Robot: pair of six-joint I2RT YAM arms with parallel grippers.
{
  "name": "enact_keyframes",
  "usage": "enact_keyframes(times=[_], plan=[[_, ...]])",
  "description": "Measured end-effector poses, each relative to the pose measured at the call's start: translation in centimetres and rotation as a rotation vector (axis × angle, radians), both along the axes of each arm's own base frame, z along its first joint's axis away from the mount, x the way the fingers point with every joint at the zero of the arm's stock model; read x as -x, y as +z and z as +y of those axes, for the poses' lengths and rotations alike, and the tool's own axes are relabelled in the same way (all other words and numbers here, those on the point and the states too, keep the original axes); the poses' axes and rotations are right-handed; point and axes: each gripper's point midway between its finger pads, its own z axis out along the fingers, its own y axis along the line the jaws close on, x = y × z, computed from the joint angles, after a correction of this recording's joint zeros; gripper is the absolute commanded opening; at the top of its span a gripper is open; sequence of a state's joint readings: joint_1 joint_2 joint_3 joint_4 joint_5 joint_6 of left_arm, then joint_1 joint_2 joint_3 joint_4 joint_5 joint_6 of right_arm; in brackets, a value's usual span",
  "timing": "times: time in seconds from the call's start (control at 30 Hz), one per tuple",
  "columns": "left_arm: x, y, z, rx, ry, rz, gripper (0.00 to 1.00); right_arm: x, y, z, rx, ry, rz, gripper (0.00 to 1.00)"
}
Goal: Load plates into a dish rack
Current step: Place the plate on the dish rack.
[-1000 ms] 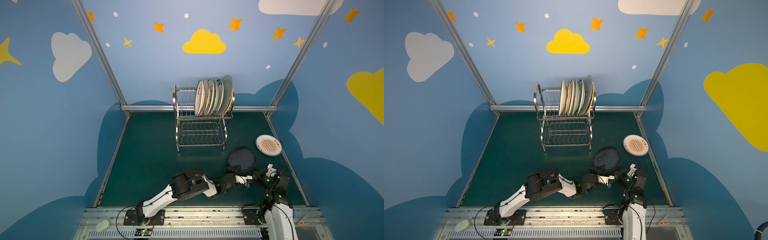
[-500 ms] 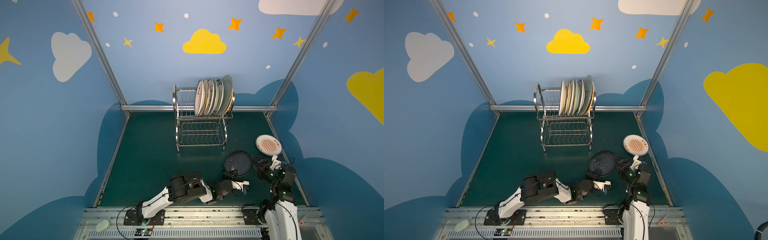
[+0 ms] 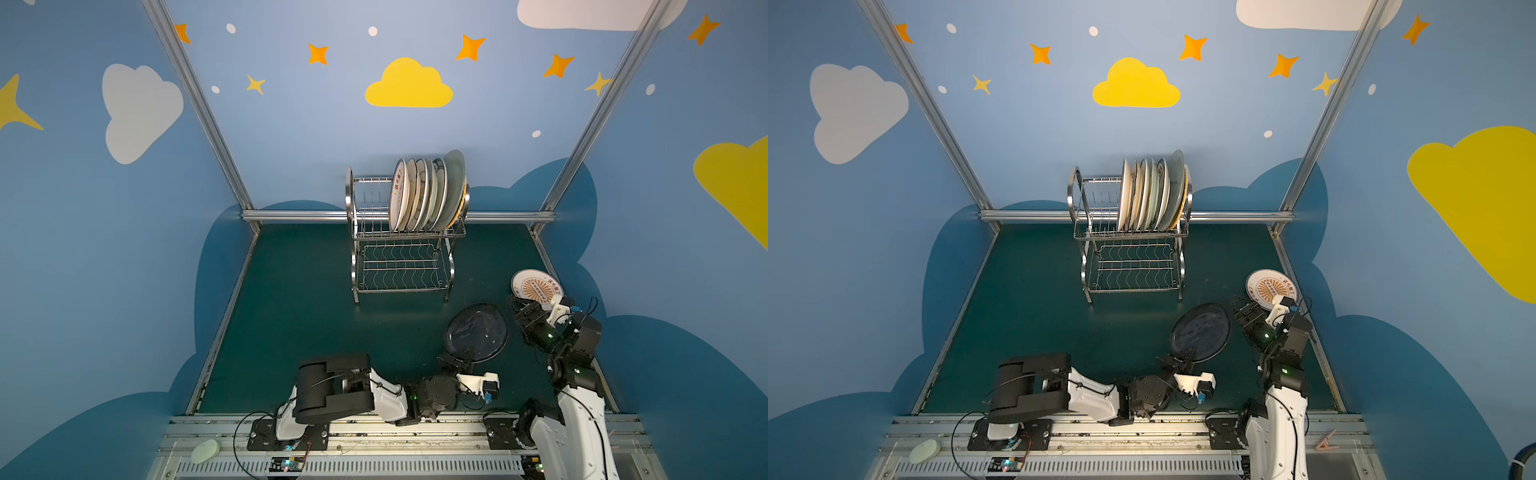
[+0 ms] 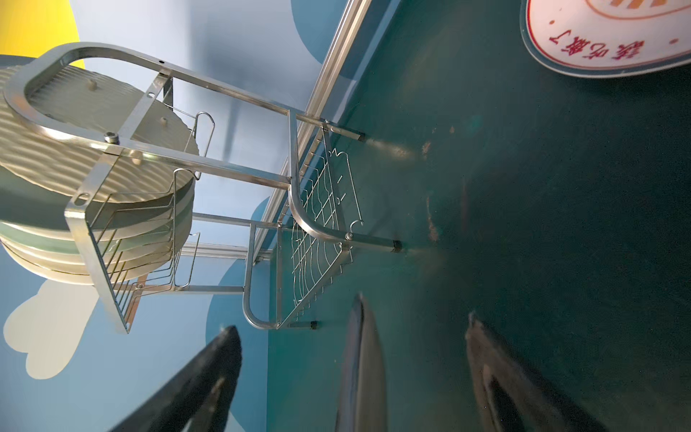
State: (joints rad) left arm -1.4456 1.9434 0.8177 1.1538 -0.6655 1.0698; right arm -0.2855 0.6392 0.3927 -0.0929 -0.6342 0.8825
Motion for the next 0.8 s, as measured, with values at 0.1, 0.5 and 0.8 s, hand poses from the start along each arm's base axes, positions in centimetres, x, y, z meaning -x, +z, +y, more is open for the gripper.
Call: enact_keyframes(times=[0.1, 0.5, 0.8], plan=[[0.8, 0.8, 1.4, -0.002, 0.005, 0.018, 0.04, -0.3, 0.0, 0.2, -0.003, 0.014, -0.004, 0.92], [3.5, 10.9, 10.0, 0.183, -0.024, 0.262, 0.04, -1.2, 2.0, 2.9, 0.045, 0.133, -0.079, 0.92], [4.1, 18.6, 16.8, 0.365, -0.038, 0.372, 0.04, -1.5, 1.9, 6.9, 0.121, 0.26, -0.128, 0.92]])
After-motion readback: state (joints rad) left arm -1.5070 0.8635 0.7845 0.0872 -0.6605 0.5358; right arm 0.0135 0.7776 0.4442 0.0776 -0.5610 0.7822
